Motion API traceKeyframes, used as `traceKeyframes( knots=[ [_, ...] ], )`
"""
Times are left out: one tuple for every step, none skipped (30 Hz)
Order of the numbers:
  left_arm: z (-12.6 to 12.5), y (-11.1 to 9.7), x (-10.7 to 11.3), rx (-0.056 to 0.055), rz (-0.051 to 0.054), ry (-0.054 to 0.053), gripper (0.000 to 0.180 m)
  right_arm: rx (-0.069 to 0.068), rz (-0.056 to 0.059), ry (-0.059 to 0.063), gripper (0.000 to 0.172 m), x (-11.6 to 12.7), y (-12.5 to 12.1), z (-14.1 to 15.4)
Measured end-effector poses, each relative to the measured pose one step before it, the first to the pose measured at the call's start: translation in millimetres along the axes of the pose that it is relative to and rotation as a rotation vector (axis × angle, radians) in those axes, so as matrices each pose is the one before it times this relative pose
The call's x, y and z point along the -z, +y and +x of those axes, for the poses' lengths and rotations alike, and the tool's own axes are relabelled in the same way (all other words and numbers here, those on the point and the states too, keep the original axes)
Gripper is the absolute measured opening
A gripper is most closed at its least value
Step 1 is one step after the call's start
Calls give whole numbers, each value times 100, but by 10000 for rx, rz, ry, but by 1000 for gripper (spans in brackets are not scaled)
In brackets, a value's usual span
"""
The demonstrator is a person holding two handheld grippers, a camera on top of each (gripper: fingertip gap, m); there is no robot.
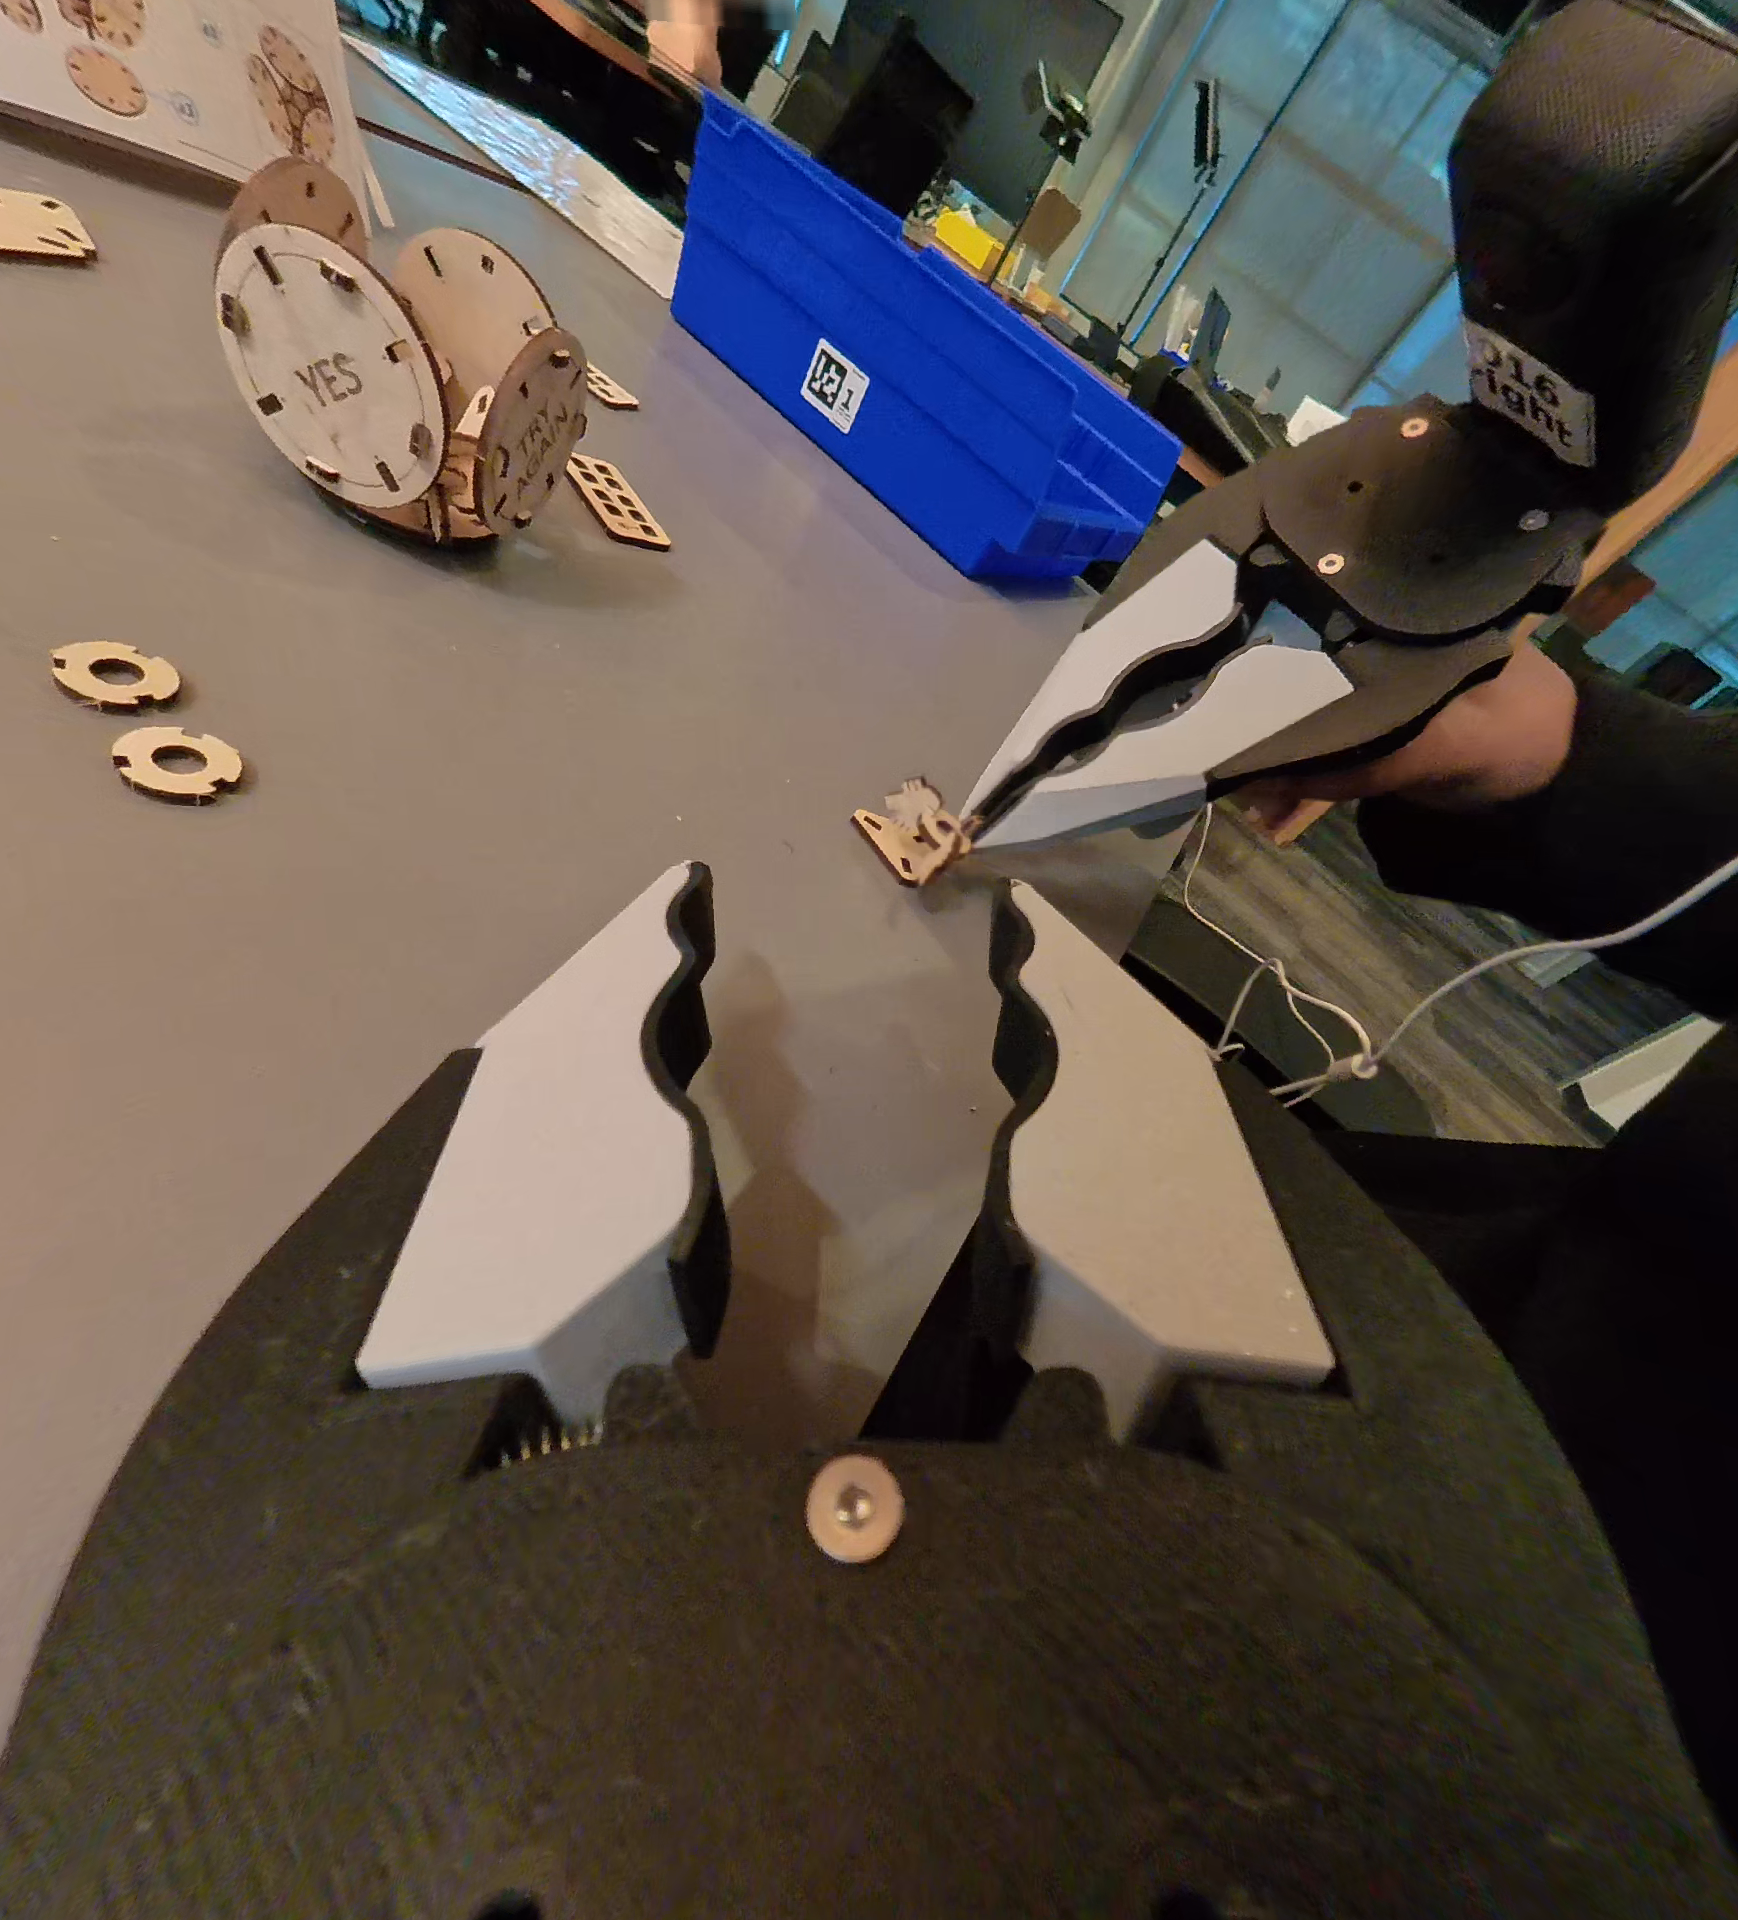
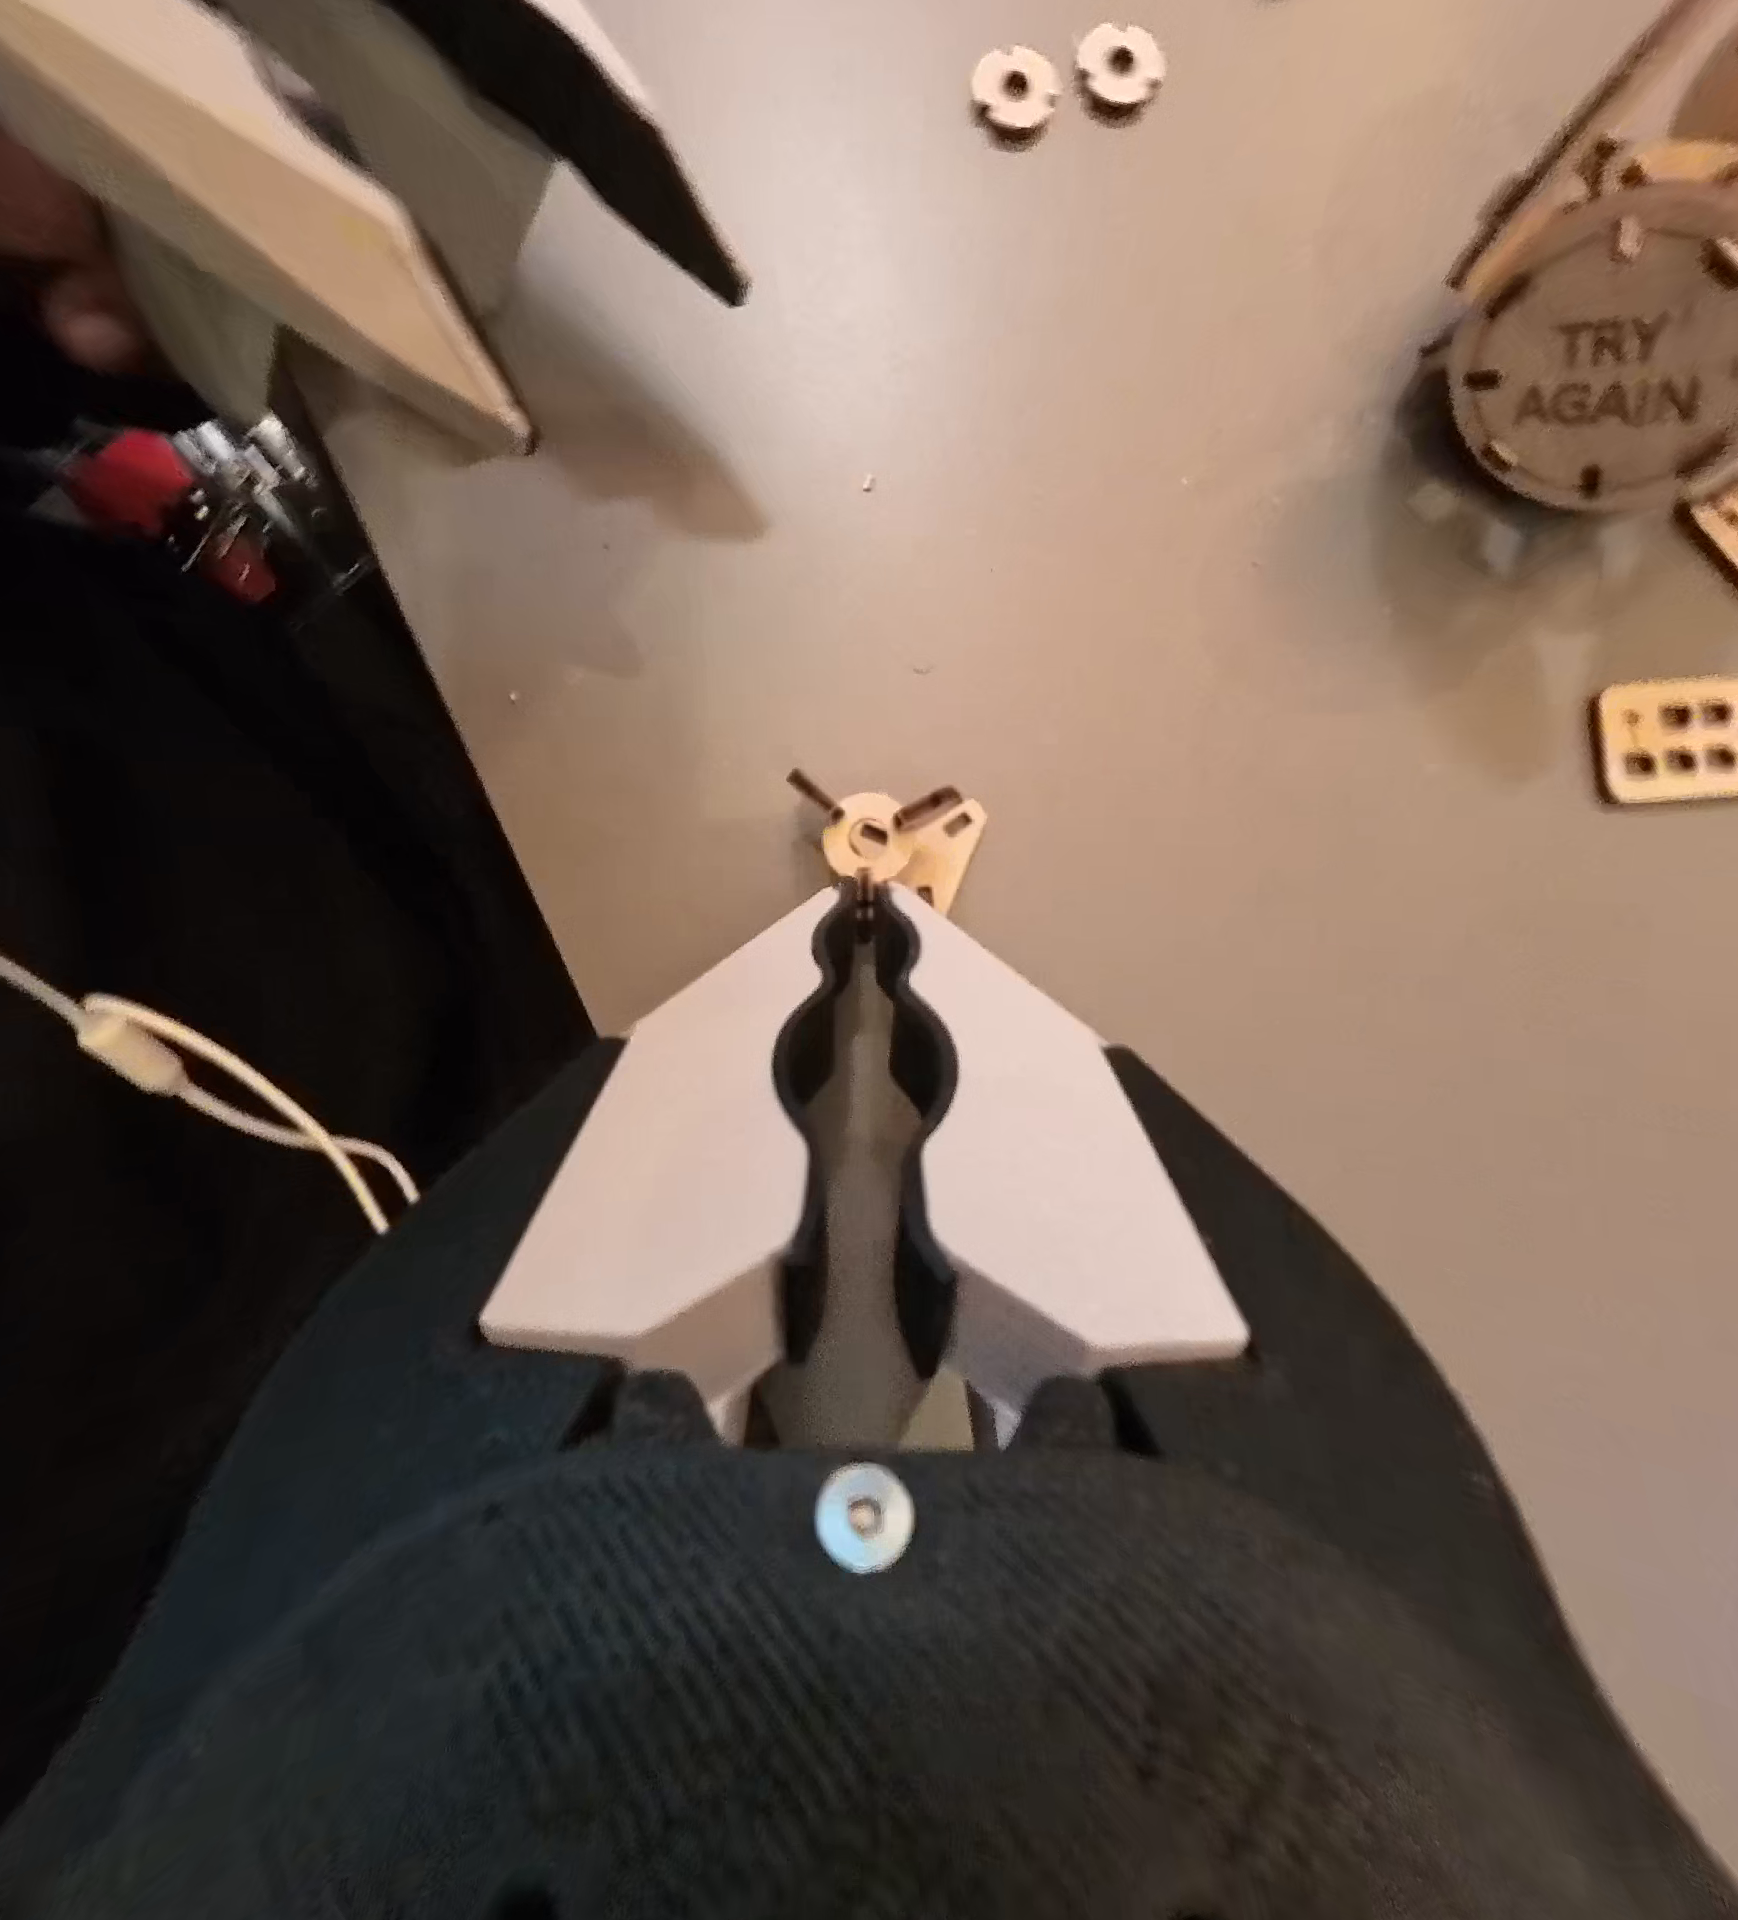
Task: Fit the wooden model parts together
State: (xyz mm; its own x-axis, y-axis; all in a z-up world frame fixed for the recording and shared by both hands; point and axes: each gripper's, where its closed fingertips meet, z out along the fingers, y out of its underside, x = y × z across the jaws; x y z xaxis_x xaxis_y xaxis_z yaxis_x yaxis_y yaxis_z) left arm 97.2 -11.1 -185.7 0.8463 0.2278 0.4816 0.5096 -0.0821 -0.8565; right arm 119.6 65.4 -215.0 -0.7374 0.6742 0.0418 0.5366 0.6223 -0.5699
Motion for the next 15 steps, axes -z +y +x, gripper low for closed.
traceKeyframes(
  knots=[
    [11, 2, 5, 12, 2, 13, 52, 490, 33, -266, 1, 2, 33, -162],
    [6, -3, 4, 15, 1, 14, 52, 498, 13, -223, 1, 33, 88, -54],
    [5, -9, 6, 10, 3, 6, 52, 451, -17, -209, 1, 72, 91, 4],
    [-14, 4, -3, 3, -1, -2, 52, 375, 18, -168, 1, 114, -11, 89],
    [-1, -7, 2, -3, 2, -8, 52, 236, 36, -68, 1, 135, -72, 289],
    [-20, -4, -11, -7, 2, -12, 52, 107, 15, -79, 1, 108, -82, 309],
    [-10, 2, -9, -5, 2, -13, 52, 20, -5, -114, 1, 54, -41, 254],
    [-17, -5, -12, -4, 3, -12, 52, -25, -17, -107, 1, 0, -15, 223],
    [-22, -5, -2, -1, 0, -9, 51, -14, -1, -113, 1, -37, -5, 134],
    [-17, -3, -6, 6, 1, 0, 51, 22, 30, -138, 1, -66, -21, 8],
    [-2, -3, -6, 13, 1, 7, 51, 29, 7, -94, 1, -84, 42, -3],
    [-4, 4, -2, 8, -4, 8, 50, 24, -42, -55, 1, -90, 136, 11],
    [4, 5, -6, 0, -8, 7, 50, 13, -42, -23, 1, -69, 165, 22],
    [-4, 1, -8, -2, -5, 3, 50, -17, -18, 8, 1, -33, 121, 45],
    [6, 13, -9, -2, -4, 7, 50, -37, 9, -26, 1, -17, 82, -6]
  ],
)
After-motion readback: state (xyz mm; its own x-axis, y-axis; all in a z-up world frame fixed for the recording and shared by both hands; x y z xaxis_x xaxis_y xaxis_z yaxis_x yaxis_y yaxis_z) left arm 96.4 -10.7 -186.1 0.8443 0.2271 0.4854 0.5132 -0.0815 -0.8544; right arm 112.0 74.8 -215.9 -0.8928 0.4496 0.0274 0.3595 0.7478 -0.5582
